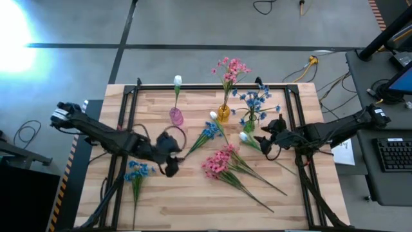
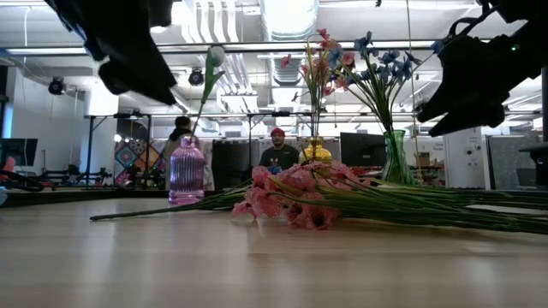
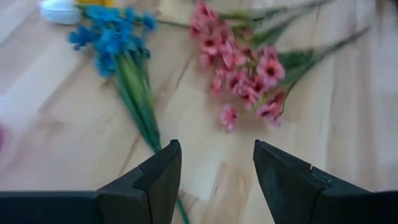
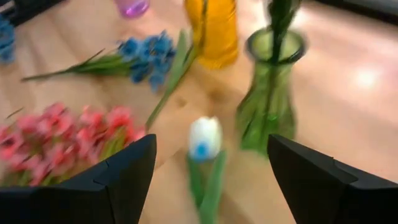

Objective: Sort flowers into vase by color
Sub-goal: Put the bottom white tulip into the violet vase

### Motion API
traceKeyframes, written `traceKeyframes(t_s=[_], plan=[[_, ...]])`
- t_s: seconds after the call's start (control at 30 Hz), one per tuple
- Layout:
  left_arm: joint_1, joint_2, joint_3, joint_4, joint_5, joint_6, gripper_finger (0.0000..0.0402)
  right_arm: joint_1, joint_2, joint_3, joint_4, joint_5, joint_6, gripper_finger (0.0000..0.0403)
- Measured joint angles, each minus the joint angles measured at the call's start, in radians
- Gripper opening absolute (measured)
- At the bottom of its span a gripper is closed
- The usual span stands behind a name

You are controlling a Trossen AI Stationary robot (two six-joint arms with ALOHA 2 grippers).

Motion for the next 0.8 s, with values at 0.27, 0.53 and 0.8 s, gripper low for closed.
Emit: traceKeyframes(t_s=[0.27,0.53,0.8], plan=[[-0.024,0.189,0.035,0.045,0.000,0.011,0.0187,0.000,0.000,0.000,-0.011,-0.227,0.066,0.0290],[-0.062,0.263,0.142,-0.058,0.001,-0.026,0.0187,0.016,0.019,0.000,-0.013,-0.452,0.181,0.0285],[-0.062,0.300,0.209,-0.131,0.001,-0.057,0.0187,0.077,0.164,0.083,-0.108,-0.459,0.184,0.0270]])
